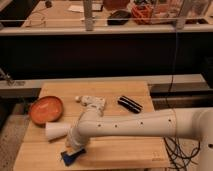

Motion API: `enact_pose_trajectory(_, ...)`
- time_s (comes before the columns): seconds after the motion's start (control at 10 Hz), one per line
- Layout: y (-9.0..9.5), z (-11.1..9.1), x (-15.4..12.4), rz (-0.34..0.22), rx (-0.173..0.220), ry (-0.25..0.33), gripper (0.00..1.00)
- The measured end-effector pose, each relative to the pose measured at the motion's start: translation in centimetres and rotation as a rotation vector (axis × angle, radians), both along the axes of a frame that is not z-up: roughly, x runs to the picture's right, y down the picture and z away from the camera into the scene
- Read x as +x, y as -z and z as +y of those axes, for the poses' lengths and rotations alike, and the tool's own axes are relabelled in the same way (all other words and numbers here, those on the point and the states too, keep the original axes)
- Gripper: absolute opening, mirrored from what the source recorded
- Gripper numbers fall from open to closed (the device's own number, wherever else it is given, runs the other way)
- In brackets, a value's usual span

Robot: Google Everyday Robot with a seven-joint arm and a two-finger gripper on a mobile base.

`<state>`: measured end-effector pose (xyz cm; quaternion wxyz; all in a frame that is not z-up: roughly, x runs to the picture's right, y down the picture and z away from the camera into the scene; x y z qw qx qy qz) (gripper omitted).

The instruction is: Place the pepper on the white sponge

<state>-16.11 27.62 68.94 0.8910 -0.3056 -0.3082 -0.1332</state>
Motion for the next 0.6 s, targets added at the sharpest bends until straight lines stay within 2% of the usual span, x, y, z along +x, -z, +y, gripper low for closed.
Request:
enact_pose_trajectory(0.2,-0.16,0.11,-0.01,0.001,-0.001,-0.004,0.51)
enact_pose_trajectory(0.4,-0.3,0.27,-0.01,0.003,0.0,-0.003,0.42)
enact_pose_trajectory(0.6,-0.52,0.34,0.22,0.007,0.002,-0.008,0.42)
